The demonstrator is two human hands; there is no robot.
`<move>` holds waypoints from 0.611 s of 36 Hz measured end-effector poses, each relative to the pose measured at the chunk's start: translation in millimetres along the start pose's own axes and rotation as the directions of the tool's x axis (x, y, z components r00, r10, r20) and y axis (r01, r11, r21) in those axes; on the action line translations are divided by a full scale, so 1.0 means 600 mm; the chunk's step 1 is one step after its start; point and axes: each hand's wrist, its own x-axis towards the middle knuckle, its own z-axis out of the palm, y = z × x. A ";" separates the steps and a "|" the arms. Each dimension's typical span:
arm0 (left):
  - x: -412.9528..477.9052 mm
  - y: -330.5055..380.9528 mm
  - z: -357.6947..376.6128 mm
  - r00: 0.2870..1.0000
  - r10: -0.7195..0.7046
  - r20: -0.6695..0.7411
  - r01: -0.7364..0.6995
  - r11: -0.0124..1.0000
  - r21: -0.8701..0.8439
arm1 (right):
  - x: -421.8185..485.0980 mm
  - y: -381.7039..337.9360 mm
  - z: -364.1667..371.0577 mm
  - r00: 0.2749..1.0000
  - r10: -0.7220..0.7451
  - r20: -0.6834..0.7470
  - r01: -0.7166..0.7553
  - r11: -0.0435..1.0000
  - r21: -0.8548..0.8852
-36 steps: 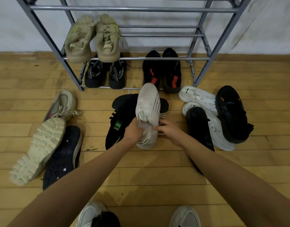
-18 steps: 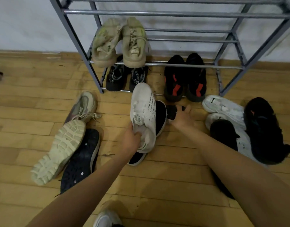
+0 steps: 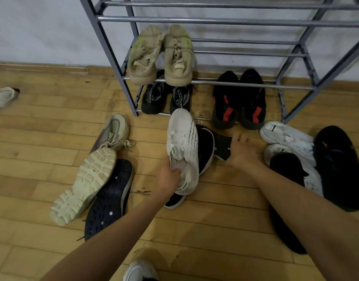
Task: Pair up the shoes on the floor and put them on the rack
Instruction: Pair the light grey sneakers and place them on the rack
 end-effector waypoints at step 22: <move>-0.042 0.023 0.023 1.000 0.019 -0.004 -0.019 0.998 0.058 | -0.143 0.109 -0.065 0.935 0.164 -0.316 -0.153 0.986 0.058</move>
